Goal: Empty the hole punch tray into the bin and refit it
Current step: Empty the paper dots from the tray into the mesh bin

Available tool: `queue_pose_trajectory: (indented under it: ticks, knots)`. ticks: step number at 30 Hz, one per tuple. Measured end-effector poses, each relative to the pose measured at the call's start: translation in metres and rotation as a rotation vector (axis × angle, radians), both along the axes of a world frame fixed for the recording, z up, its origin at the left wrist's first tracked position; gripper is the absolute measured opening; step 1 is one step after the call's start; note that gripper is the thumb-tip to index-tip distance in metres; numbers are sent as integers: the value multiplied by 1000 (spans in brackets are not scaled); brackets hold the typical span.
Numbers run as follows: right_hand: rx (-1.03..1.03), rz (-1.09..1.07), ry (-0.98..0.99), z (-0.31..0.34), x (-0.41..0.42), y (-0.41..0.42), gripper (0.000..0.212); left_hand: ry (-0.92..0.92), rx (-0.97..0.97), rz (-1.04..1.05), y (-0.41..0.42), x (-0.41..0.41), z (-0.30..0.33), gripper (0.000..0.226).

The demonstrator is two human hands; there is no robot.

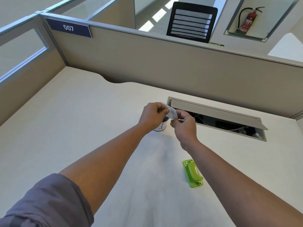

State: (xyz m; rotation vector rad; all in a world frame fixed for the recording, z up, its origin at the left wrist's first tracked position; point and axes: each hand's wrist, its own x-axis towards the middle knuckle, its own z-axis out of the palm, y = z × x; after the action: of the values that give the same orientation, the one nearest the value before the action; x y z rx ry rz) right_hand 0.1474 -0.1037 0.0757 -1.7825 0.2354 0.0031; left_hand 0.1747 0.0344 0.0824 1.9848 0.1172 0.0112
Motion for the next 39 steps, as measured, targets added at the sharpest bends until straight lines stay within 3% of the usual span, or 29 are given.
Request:
queue_pose_trajectory:
  ticks: [11, 17, 26, 34, 39]
  knots:
    - [-239, 96, -184, -1, 0, 0, 42, 417, -642, 52, 8, 1, 16, 6]
    - [-321, 116, -276, -2, -2, 4, 43, 517, -672, 46, 11, 2, 22, 16]
    - [-357, 113, -265, -3, -1, 7, 41, 510, -655, 94, 9, 2, 17, 20]
    - [6, -126, 60, 0, 3, 9, 30, 445, -539, 113, 9, 7, 10, 12]
    - [65, -165, 103, -1, 4, 7, 31, 435, -462, 107, 10, 10, 7, 14]
